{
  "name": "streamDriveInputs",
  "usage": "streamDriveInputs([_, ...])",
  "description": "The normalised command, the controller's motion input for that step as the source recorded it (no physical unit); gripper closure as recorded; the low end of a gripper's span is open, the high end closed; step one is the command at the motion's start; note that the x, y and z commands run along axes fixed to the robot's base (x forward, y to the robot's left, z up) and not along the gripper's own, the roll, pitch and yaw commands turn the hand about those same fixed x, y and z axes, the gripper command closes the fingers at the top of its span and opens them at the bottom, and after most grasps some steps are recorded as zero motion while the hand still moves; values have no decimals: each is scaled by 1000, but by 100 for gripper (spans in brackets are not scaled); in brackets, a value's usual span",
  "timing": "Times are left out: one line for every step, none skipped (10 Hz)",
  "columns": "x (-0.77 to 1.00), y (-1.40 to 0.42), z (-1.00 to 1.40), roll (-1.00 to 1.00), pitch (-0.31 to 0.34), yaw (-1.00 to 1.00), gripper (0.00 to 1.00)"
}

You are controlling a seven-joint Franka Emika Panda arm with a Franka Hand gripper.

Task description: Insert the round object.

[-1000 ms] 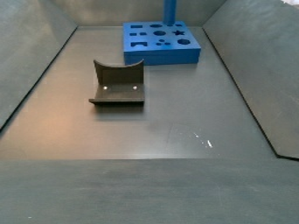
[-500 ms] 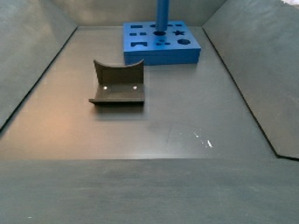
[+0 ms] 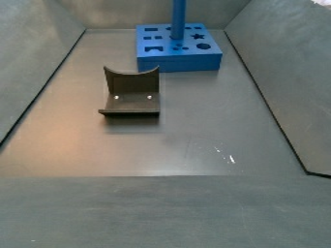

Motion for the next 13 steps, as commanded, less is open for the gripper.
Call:
streamDriveInputs([0,-17,-129,0,0,-54,100])
streamDriveInputs([217,-29,-291,16,0,-54,100])
streamDriveInputs([377,-91,-360,33,0,-63,100])
streamDriveInputs([383,-26,-346,61,33,-86,100])
streamDriveInputs([0,0,-143,47,11,-89,100])
streamDriveInputs([-37,0,-126,66,0,-66,100])
streamDriveInputs([-163,-34,-283,111,0,-163,100])
streamDriveInputs([-191,-106,-417,121,0,-349,100])
streamDriveInputs([-77,-54,-294,133,0,-397,100])
streamDriveInputs([0,-63,-149,81,9,-491,100])
streamDriveInputs([0,-14,-80,51,11,-629,100])
streamDriveInputs([0,0,-91,0,0,-534,100])
streamDriveInputs([0,0,-203,-1,0,-357,100])
